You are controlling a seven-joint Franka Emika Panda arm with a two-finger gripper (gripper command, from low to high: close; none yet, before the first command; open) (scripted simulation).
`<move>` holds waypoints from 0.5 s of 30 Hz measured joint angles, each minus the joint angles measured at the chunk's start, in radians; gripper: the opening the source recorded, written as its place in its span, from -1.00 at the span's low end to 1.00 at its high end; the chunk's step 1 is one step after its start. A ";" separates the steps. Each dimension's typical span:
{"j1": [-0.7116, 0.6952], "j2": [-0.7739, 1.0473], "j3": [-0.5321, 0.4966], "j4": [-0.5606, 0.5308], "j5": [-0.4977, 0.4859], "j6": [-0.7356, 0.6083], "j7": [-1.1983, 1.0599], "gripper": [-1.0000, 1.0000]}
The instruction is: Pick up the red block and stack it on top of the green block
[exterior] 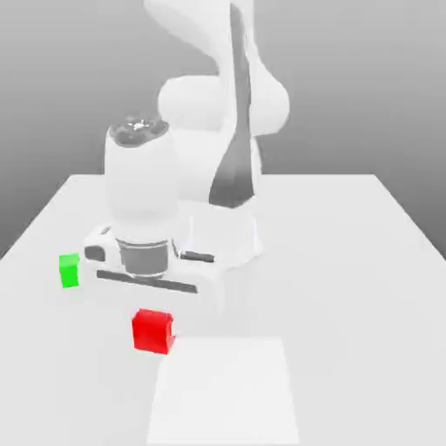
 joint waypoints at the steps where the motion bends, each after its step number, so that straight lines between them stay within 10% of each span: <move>1: -0.041 -0.020 -0.022 -0.012 -0.018 -0.007 -0.012 -1.00; 15: -0.487 -0.249 -0.370 -0.161 -0.209 -0.076 -0.192 -1.00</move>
